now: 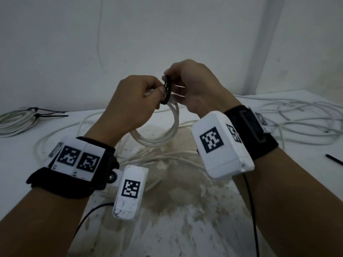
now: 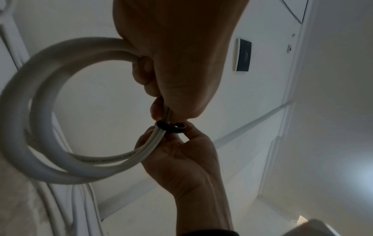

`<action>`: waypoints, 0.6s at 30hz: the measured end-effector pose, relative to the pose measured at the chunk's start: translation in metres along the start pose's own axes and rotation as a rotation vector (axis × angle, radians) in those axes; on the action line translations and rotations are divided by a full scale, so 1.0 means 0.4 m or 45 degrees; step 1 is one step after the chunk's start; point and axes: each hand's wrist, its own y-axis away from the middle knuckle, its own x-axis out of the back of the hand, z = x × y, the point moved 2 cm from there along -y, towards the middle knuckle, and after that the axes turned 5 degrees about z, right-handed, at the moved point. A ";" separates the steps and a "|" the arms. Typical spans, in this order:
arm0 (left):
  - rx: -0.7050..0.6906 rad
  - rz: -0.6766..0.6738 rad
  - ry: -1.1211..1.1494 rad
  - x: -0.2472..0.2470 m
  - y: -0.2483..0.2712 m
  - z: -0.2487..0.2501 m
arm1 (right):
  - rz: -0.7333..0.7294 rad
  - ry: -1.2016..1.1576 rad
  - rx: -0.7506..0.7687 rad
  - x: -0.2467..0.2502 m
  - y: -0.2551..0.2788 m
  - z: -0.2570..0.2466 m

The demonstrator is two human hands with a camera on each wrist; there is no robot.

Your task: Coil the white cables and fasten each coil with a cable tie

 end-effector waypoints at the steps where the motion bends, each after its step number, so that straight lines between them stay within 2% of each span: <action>1: -0.016 -0.020 -0.003 -0.005 0.002 0.005 | 0.035 -0.026 -0.002 0.005 -0.001 -0.004; 3: -0.036 -0.040 -0.020 -0.011 0.006 0.011 | 0.086 -0.063 0.025 0.012 -0.005 -0.006; 5: 0.001 -0.037 0.000 -0.008 0.003 0.007 | 0.044 -0.024 0.067 0.008 -0.008 0.001; 9: 0.252 0.024 0.183 0.006 -0.006 -0.022 | -0.063 0.237 0.227 -0.019 -0.001 0.005; 12: 0.359 0.019 0.286 0.005 -0.008 -0.029 | -0.018 0.370 0.408 -0.021 -0.001 -0.001; 15: 0.377 0.039 0.354 0.003 -0.010 -0.025 | 0.051 0.480 0.537 -0.018 -0.001 -0.012; 18: 0.295 0.044 0.332 0.007 -0.010 -0.014 | 0.107 0.520 0.583 -0.014 -0.004 -0.023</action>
